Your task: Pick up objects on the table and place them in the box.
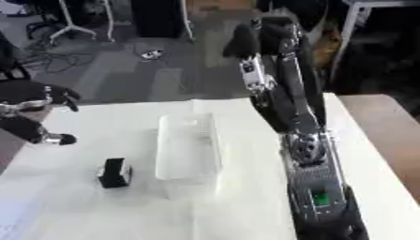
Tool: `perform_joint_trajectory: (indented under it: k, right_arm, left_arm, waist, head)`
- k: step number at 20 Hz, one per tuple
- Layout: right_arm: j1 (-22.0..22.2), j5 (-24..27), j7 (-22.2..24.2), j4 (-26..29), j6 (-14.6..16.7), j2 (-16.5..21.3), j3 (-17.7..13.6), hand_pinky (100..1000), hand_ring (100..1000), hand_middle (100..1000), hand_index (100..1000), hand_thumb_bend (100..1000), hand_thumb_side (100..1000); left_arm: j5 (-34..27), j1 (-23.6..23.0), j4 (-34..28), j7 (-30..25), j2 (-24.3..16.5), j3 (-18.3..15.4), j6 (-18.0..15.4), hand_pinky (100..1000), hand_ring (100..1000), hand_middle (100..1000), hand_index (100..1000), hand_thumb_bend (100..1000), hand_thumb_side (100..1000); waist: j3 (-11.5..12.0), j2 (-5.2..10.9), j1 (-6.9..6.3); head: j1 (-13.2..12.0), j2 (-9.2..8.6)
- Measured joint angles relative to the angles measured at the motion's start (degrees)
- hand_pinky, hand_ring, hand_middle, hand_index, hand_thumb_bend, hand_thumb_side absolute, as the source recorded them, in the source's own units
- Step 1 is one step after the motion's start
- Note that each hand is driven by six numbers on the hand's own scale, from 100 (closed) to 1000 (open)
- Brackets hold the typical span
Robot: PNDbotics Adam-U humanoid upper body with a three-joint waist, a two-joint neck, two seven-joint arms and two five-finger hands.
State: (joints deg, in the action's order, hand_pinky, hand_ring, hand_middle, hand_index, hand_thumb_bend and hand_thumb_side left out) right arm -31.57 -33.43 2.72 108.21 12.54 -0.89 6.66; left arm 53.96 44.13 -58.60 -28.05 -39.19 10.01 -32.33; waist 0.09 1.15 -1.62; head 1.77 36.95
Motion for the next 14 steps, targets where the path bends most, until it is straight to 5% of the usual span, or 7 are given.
perform_joint_trajectory:
  k: [13,14]
  right_arm:
    - [0.03,-0.10,0.80,0.01,-0.38,-0.39,0.03,100,211,285,481,239,1000]
    - [0.03,-0.10,0.82,0.01,-0.41,-0.39,0.04,100,211,285,482,241,1000]
  left_arm:
    - [-4.29,-0.33,4.15,-3.04,2.45,1.81,0.52,802,816,886,896,510,973]
    - [-4.97,-0.27,4.62,-3.37,2.64,1.80,0.84,754,781,852,889,780,1000]
  waist:
    - [-0.39,0.03,-0.08]
    - [-0.39,0.03,-0.08]
  head:
    - [-0.31,0.48]
    - [-0.36,0.52]
